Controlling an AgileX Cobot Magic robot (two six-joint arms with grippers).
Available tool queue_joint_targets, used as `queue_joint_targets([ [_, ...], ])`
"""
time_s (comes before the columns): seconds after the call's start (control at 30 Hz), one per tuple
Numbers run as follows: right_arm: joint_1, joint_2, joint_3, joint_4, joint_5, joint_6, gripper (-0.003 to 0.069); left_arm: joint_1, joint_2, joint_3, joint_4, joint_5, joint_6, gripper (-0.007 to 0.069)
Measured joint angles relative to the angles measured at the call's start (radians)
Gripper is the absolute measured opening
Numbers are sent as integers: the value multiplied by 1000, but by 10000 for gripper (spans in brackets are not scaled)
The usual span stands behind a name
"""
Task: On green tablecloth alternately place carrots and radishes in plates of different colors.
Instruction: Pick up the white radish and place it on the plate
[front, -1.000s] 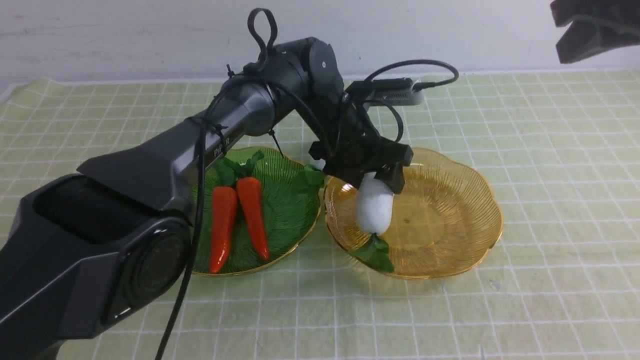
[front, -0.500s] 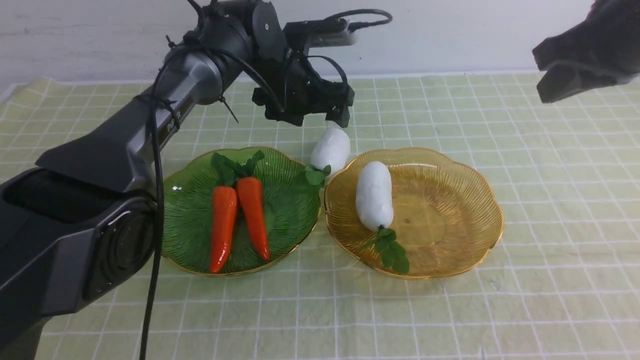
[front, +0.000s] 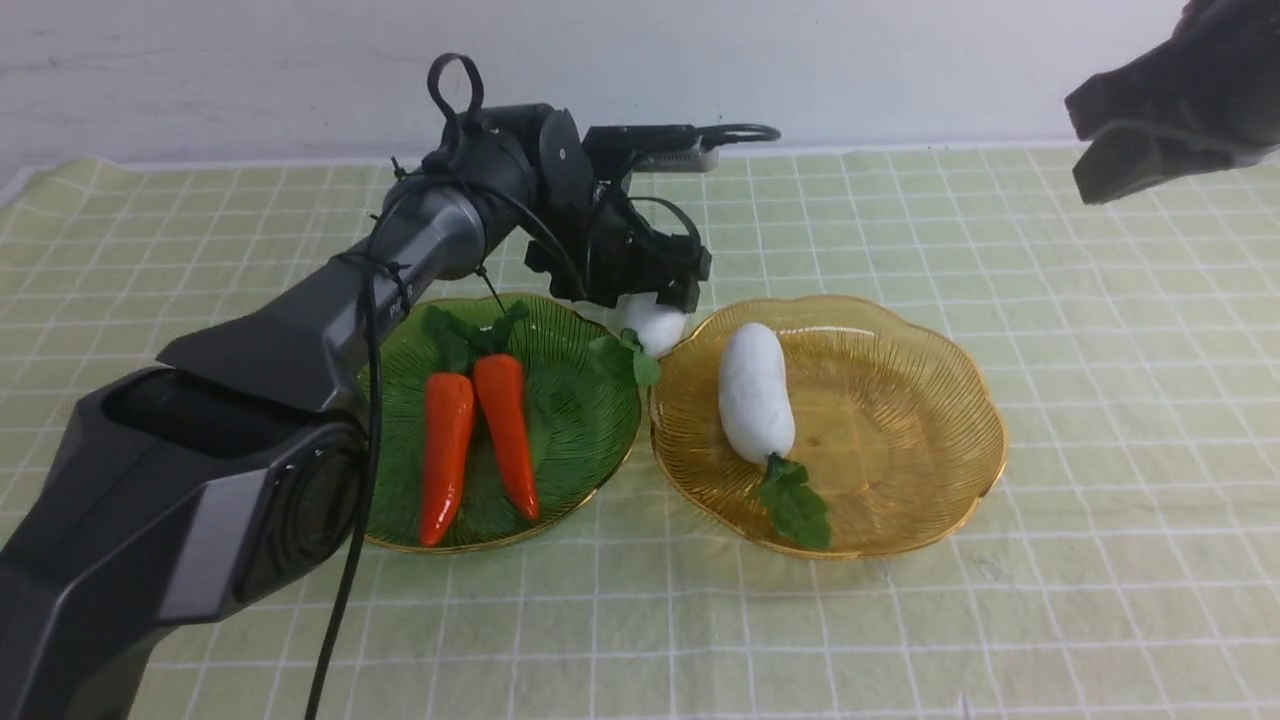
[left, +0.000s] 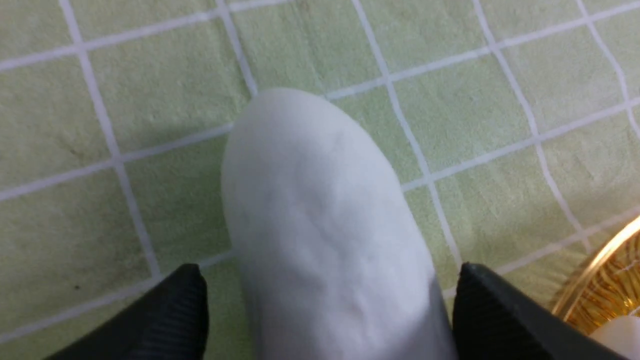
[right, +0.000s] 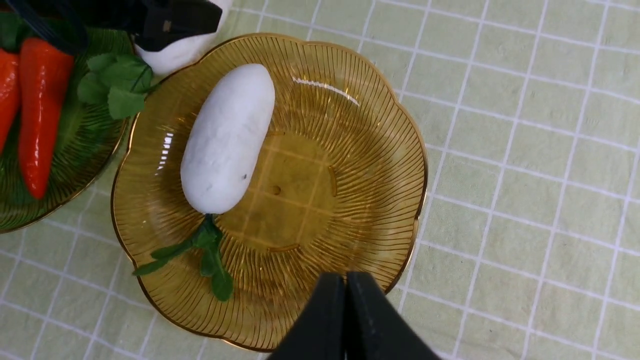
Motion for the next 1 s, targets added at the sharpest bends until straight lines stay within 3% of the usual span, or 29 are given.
queue_joint_targets([
  [0.13, 0, 0, 0, 1, 0, 0, -15, 0, 14, 0, -6, 1, 0, 580],
  [0.27, 0, 0, 0, 2, 0, -2, -15, 0, 16, 0, -6, 13, -18, 443],
  [0.53, 0, 0, 0, 7, 21, -5, -15, 0, -47, -58, 3, 82, -17, 444],
  [0.7, -1, -22, 0, 19, 22, -6, -15, 0, -144, -141, -57, 312, -1, 444],
  [0.8, -2, -54, 0, 19, 25, -6, -15, -9, -162, -148, -106, 347, 7, 444],
  [1.0, -2, -147, 0, 49, 30, -6, -15, -121, -140, -148, -182, 351, 45, 444],
])
